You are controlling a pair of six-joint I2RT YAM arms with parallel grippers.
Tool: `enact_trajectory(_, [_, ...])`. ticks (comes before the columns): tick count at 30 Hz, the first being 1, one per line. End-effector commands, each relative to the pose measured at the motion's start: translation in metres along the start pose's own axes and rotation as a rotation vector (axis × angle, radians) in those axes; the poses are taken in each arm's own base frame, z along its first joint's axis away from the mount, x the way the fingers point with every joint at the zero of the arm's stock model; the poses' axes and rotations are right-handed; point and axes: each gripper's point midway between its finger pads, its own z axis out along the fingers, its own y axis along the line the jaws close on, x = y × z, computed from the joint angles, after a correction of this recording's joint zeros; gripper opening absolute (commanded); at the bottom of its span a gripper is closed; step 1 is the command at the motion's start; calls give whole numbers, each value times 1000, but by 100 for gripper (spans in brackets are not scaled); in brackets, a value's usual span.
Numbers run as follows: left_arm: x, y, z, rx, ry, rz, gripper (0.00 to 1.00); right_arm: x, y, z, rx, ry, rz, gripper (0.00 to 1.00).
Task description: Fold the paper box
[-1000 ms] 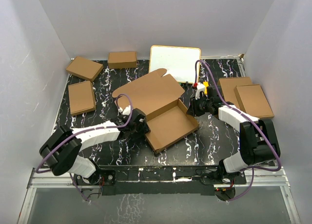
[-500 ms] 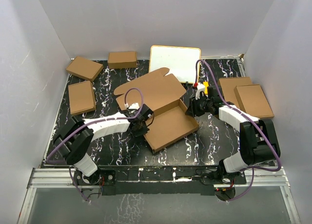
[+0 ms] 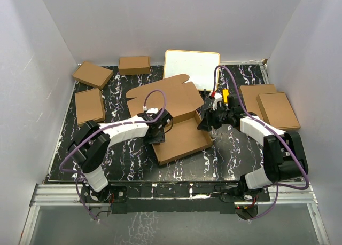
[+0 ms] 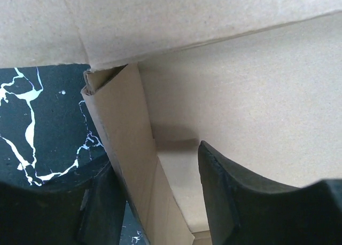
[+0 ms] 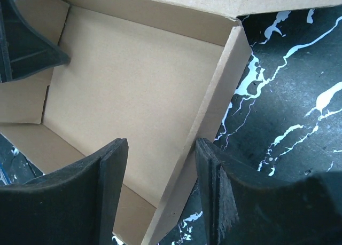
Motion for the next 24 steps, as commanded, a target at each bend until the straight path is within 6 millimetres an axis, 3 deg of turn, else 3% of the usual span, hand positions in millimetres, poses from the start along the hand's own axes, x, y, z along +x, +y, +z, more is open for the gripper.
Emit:
enact_trajectory(1, [-15,-2,-22,32,-32,7,51,-16,10,-3,-38,-57,-71,58])
enact_trajectory(10, [8,3,-37,105,40,-41,58,-14,6,-2,-21,-54,-76,58])
enact_trajectory(15, [28,7,-36,128,90,-83,59,-14,5,-1,-19,-50,-74,58])
enact_trajectory(21, [39,8,-22,97,112,-94,46,-13,4,-1,-16,-50,-76,58])
enact_trajectory(24, [40,11,-14,58,115,-65,21,-13,4,-2,-15,-49,-75,58])
